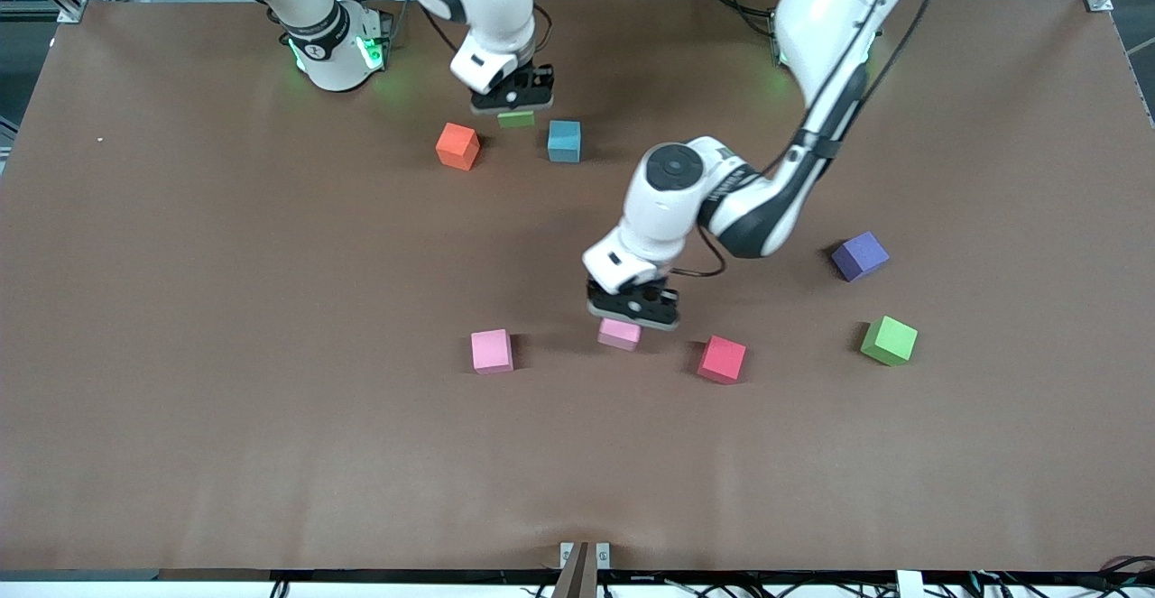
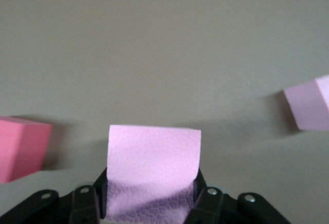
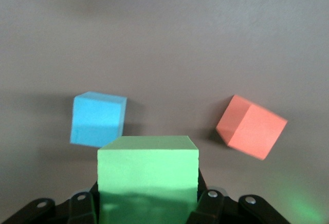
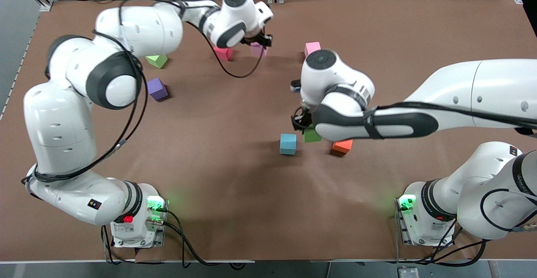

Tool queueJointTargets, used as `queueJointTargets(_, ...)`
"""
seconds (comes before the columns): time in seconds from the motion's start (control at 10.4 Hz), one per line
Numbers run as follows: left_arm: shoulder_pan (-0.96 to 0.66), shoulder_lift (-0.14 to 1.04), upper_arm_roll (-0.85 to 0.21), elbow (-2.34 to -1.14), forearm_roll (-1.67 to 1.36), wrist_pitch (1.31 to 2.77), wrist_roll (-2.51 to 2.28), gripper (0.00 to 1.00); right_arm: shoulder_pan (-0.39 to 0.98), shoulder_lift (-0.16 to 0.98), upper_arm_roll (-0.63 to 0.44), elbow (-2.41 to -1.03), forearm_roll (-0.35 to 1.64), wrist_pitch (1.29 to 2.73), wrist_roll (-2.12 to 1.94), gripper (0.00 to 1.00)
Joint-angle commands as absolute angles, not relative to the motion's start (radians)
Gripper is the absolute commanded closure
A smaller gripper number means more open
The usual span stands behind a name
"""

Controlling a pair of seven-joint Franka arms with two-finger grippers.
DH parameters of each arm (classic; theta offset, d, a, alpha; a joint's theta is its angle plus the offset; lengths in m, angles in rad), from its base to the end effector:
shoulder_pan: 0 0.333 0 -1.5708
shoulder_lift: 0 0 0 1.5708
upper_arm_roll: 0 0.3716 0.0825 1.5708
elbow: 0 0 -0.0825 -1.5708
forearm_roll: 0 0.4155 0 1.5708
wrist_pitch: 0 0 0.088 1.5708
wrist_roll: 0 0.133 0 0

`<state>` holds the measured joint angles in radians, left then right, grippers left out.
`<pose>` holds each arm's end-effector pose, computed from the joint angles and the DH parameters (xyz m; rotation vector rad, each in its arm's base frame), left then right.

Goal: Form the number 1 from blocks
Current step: 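Set the green block beside cyan with the right gripper while the left lifts pink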

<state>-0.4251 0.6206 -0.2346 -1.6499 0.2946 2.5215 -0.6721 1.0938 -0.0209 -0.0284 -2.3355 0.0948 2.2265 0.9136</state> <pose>0.6280 -0.4514 0.2864 2.9969 -0.2155 0.3941 0.2438 0.4508 0.3456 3.1003 0.1407 -0.1701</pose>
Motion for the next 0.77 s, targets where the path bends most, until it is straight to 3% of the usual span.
queueJointTargets(0.0, -0.379, 0.552, -0.261, -1.639, 0.249, 2.360, -0.669, 1.00, 1.179, -0.017, -0.037, -2.379, 0.104, 2.319, 1.052, 1.00)
queueJointTargets(0.29, -0.313, 0.503, -0.262, -1.615, 0.245, 2.243, -0.560, 1.00, 1.219, 0.044, -0.037, -2.384, 0.168, 2.396, 1.114, 1.00)
queueJointTargets(0.68, -0.276, 0.470, -0.267, -1.621, 0.209, 2.199, -0.531, 1.00, 1.290, 0.156, -0.038, -2.385, 0.183, 2.546, 1.114, 1.00)
